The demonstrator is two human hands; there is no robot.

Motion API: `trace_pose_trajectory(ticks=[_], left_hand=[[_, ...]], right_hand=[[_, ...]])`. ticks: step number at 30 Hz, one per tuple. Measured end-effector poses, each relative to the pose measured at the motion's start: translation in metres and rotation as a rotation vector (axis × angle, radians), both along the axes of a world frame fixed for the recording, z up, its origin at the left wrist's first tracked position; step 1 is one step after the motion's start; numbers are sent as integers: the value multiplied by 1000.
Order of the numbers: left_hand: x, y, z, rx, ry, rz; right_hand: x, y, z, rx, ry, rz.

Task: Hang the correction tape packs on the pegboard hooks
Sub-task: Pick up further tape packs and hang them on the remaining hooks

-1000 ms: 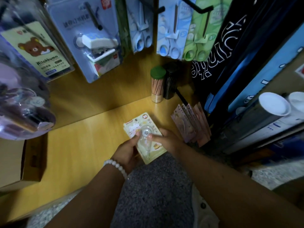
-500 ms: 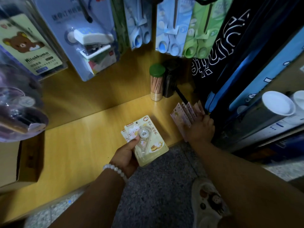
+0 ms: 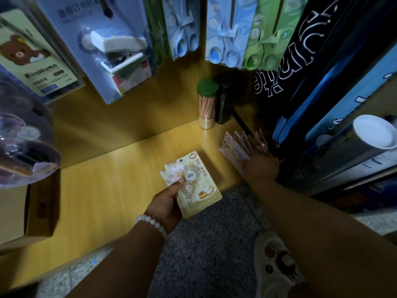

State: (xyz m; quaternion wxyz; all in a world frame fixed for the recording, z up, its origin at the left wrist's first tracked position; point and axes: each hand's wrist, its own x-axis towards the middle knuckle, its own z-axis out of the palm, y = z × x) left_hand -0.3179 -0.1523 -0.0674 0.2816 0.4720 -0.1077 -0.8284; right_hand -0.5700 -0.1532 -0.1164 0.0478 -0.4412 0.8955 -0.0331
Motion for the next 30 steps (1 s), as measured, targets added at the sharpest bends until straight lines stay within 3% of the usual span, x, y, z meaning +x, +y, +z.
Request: trace_pose_trajectory(ticks=[3,11,15,27,30], left_hand=[[2,1,1,19,11,1],[4,2,1,21,-2,11],[4,5,1,12,-7,18],[16,4,1,-31,-66,128],[27,3,2,-49,-143,191]], right_hand=[[-5,-2,5,21,-99,-77],[-31,-7,10,-12,-584,-257],[-24,-6,8,-123,-772,-269],[15,-9,34,-275,-832,-158],[36,-9,47,-327,-1052,-195]])
